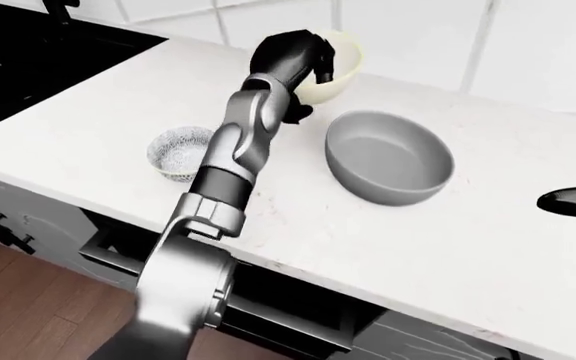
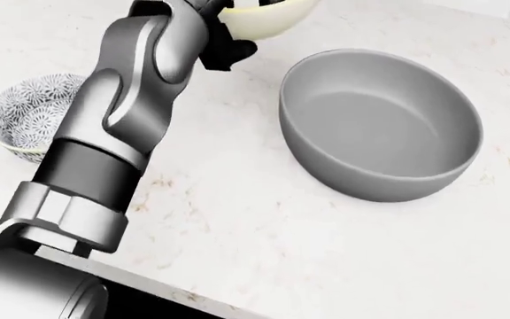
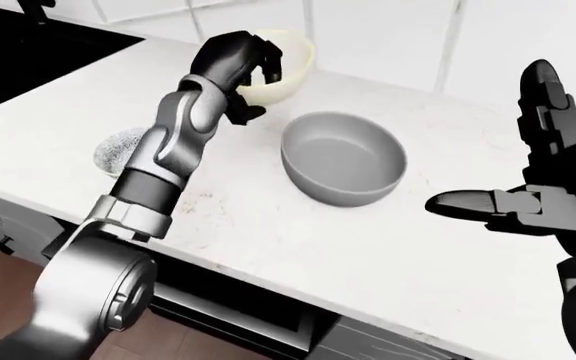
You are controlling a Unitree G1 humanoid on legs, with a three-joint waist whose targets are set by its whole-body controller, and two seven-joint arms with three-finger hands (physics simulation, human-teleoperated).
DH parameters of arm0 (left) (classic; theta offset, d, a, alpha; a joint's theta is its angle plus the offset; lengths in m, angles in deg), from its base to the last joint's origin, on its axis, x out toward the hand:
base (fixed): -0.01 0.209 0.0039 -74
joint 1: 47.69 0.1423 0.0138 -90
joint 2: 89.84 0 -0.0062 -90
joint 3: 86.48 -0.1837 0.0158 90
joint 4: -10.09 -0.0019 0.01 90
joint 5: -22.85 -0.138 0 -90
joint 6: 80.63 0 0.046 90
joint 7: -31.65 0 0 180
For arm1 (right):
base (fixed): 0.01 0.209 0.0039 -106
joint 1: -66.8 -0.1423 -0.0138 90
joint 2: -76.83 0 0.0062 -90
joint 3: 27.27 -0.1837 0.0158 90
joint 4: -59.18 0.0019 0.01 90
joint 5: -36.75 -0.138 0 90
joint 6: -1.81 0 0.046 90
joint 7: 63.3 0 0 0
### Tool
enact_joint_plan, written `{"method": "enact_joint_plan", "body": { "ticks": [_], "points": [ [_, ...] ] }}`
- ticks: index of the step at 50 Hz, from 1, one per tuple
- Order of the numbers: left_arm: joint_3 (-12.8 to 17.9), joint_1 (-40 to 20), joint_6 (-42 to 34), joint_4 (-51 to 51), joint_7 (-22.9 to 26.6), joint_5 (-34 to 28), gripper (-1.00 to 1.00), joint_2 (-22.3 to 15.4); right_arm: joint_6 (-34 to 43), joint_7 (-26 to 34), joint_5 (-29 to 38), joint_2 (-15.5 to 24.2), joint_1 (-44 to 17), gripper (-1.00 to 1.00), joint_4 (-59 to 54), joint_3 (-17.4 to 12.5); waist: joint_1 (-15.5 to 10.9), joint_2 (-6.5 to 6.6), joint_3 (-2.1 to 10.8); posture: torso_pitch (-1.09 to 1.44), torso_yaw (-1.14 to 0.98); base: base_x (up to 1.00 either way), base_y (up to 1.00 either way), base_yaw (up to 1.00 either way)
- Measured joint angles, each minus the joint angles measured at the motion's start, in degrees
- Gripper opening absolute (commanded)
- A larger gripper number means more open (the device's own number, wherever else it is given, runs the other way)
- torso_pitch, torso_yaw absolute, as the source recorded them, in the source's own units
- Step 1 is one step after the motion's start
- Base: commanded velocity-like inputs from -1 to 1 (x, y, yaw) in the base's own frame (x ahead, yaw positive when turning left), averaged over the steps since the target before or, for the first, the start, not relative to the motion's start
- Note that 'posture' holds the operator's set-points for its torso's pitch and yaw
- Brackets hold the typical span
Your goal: Stack the bowls from largest to smallest.
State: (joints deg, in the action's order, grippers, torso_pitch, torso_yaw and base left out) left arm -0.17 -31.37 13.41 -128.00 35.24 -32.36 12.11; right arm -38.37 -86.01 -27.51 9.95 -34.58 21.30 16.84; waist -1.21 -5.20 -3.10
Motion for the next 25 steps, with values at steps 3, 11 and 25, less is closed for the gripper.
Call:
{"method": "enact_joint_plan", "body": {
  "ticks": [3,11,25],
  "points": [
    [-0.1,1.6,-1.1,7.2,3.3,0.3,-1.0,1.5,-0.5,-0.4,-0.9,0.4,0.4,1.0,0.0,-0.7,-0.1,0.01,-0.05,0.0,0.0,0.0,0.0,0.0],
    [-2.6,6.8,-4.2,25.7,13.4,0.0,-1.0,6.6,-1.2,-0.2,-1.5,0.2,1.8,1.0,0.1,-1.8,0.0,0.06,-0.56,0.0,0.0,0.0,0.0,0.0],
    [-7.3,15.7,-3.5,43.8,25.4,-5.5,-1.0,15.4,-1.7,1.9,0.9,-1.5,2.5,1.0,-0.3,-1.7,-0.2,-0.05,-0.82,0.0,0.0,0.0,0.0,0.0]
  ]
}}
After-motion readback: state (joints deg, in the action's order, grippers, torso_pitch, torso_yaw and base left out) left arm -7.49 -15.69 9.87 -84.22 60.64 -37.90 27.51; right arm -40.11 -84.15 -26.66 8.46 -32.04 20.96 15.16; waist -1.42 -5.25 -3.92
